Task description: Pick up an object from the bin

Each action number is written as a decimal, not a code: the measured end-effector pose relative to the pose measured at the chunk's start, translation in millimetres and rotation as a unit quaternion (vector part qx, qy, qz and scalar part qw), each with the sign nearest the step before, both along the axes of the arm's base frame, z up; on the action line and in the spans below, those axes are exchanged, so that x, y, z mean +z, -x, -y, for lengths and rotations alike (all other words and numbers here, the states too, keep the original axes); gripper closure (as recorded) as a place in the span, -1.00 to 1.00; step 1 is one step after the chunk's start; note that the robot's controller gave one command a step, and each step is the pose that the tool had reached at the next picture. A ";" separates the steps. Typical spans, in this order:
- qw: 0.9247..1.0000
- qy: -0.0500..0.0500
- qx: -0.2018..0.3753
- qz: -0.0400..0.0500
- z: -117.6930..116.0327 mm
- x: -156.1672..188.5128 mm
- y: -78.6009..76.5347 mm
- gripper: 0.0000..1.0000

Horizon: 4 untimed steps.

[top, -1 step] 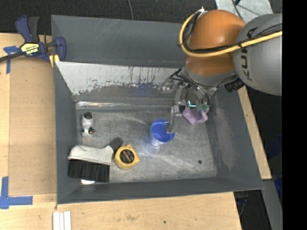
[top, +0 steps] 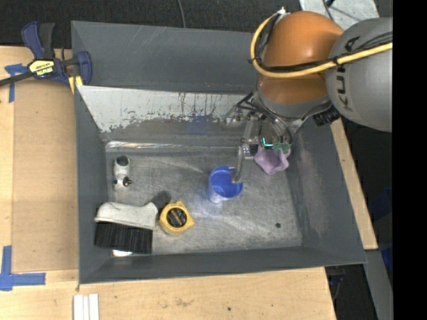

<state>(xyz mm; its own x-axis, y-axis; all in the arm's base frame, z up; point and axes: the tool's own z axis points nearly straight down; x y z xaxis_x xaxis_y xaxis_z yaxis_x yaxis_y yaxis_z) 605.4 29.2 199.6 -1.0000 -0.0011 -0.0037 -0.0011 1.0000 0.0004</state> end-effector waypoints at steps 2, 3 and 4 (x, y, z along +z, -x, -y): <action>0.999 0.000 0.053 0.000 -5.6 -116.5 8.0 1.00; 0.999 0.000 0.049 0.000 1.2 16.1 5.4 1.00; 0.999 0.000 0.049 0.000 1.3 16.0 5.4 1.00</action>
Offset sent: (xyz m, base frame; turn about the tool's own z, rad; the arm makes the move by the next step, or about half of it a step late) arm 0.0000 0.0000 0.0000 0.0000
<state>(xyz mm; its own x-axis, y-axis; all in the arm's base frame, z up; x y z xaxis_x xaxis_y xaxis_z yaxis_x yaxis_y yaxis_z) 600.0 27.8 215.6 -0.9951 -0.0989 -0.0039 -0.0989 0.9951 -0.0005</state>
